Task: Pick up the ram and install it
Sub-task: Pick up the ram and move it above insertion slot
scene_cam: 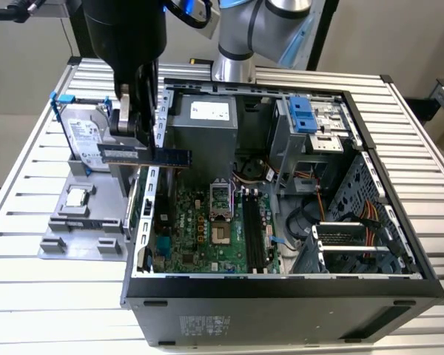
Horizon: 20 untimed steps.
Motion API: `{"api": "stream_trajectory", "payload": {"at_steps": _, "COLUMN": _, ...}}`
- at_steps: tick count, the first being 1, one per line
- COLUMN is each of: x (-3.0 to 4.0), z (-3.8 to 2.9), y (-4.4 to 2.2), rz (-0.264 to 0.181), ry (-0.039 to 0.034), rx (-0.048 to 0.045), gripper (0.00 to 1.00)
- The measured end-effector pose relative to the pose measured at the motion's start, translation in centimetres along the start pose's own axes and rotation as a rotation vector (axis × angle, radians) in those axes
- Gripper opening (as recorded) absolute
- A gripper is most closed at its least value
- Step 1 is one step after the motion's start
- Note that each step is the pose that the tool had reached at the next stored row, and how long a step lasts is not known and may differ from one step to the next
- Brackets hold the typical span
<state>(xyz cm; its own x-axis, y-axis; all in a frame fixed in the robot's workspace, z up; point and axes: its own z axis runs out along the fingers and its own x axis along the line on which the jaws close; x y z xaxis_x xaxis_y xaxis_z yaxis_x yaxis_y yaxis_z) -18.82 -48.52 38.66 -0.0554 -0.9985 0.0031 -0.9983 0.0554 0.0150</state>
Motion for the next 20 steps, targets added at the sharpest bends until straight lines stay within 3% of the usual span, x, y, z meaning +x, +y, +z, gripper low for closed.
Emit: {"api": "stream_trajectory", "payload": {"at_steps": 20, "x": -0.03, "z": 0.0, "y": -0.58, "rz": 0.0, "ry": -0.0001, "rx": 0.0, "gripper": 0.0}}
